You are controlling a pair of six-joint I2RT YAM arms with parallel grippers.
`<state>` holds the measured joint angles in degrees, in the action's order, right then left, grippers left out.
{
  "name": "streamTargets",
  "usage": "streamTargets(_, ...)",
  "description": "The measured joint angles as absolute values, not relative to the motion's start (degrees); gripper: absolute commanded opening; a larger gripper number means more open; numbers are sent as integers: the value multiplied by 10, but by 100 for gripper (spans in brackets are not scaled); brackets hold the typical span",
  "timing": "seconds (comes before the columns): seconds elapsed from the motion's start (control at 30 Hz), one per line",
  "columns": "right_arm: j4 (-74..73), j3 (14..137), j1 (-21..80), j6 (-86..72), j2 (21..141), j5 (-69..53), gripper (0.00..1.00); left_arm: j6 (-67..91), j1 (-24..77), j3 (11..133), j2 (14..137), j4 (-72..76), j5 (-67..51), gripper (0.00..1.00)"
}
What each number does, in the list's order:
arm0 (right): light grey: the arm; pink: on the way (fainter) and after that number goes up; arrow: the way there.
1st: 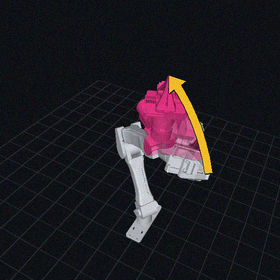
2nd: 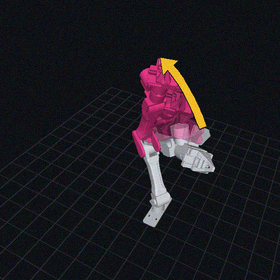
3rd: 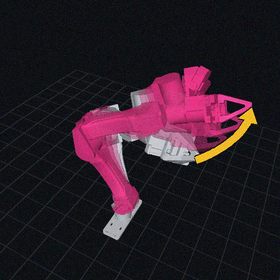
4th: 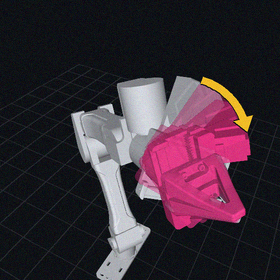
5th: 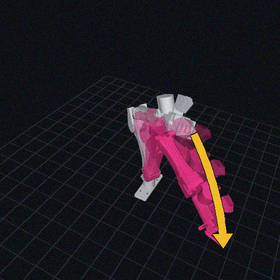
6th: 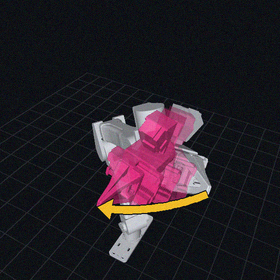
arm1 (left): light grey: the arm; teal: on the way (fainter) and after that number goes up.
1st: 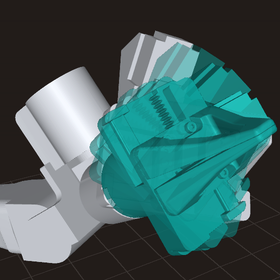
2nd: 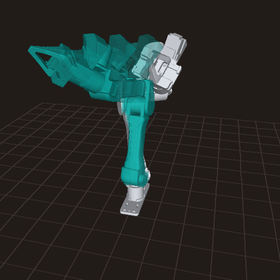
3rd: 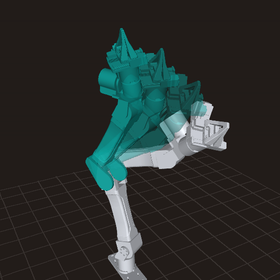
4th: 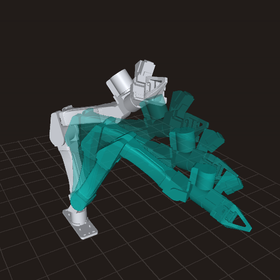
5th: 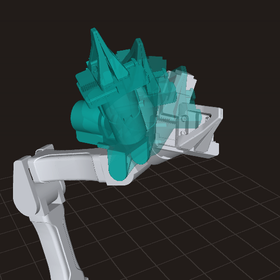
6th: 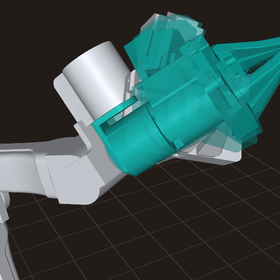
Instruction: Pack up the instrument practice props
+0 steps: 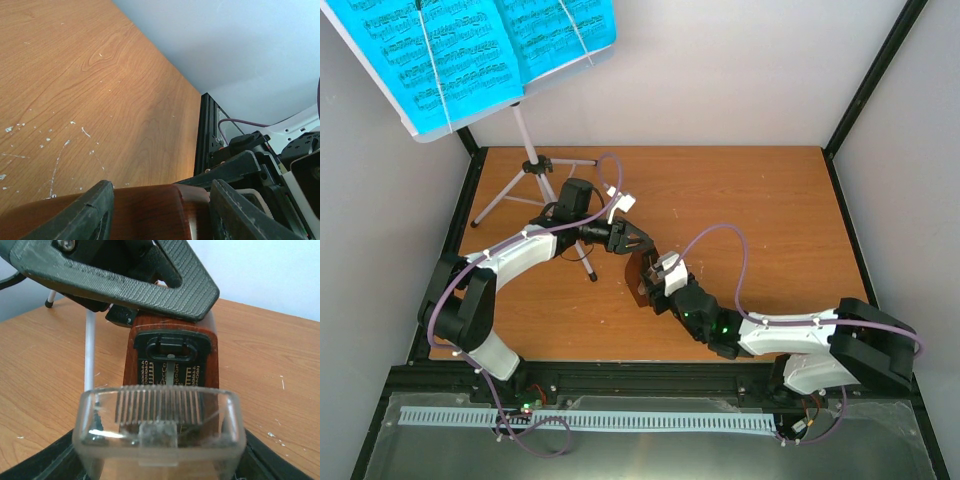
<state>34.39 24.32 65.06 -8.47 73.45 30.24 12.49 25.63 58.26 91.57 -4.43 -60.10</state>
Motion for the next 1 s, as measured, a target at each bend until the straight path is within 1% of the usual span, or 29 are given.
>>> streamTargets(0.63, 370, 249, 656, -101, 768, 330, 42, 125, 257, 586, 916, -53, -595, 53)
streamTargets(1.0, 403, 243, 657, -76, 783, 336, 41, 125, 257, 587, 916, -55, -595, 53)
